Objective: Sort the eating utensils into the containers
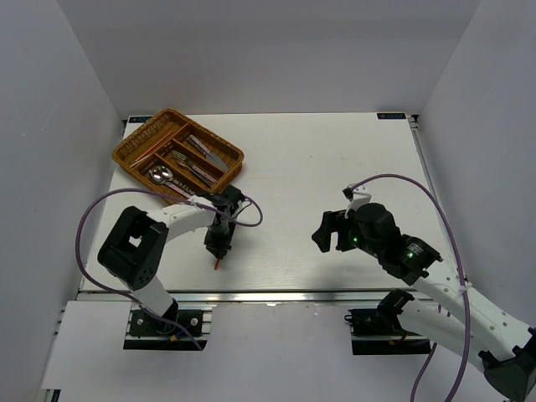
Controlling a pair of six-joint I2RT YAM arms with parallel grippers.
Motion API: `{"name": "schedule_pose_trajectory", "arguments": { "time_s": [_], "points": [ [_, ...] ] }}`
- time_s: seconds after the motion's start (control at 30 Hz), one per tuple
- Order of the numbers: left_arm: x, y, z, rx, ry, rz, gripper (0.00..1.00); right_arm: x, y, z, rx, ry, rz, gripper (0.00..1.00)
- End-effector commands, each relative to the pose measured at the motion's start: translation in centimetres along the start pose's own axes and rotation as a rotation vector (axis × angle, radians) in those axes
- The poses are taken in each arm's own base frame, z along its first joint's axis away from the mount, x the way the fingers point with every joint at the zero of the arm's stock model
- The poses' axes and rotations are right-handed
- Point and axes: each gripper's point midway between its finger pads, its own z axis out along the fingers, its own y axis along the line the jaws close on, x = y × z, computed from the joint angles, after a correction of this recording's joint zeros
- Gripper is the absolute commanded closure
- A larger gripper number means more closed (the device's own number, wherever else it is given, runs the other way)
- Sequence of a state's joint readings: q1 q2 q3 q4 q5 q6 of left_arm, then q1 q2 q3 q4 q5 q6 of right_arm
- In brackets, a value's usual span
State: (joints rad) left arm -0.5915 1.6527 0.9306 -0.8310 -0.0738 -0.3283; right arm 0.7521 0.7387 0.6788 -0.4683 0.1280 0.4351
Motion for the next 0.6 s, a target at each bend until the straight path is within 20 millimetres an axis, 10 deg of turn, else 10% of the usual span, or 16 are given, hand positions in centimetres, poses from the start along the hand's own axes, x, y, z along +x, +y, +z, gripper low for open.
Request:
{"name": "schedule_pose_trajectory", "arguments": {
  "time_s": [0.0, 0.13, 0.3, 0.57],
  "points": [
    [1.0, -0.5, 2.1, 0.027, 0.064, -0.001, 0.76, -1.5, 0.5, -0.4, -0.026, -0.056, -0.016, 0.11],
    [0.9, -0.4, 2.3, 0.020, 0.061, -0.004, 1.00, -1.6, 0.6, -0.6, -0.029, -0.059, -0.020, 0.11],
    [-0.2, -0.2, 0.9, 0.004, 0.010, 0.036, 1.00, -1.8, 0.6, -0.8, -0.029, -0.070, -0.020, 0.11],
    [-6.2, 0.5, -7.2, -0.018, -0.301, 0.085, 1.00, -2.4, 0.9, -0.8, -0.033, -0.076, -0.025, 0.11]
  ]
}}
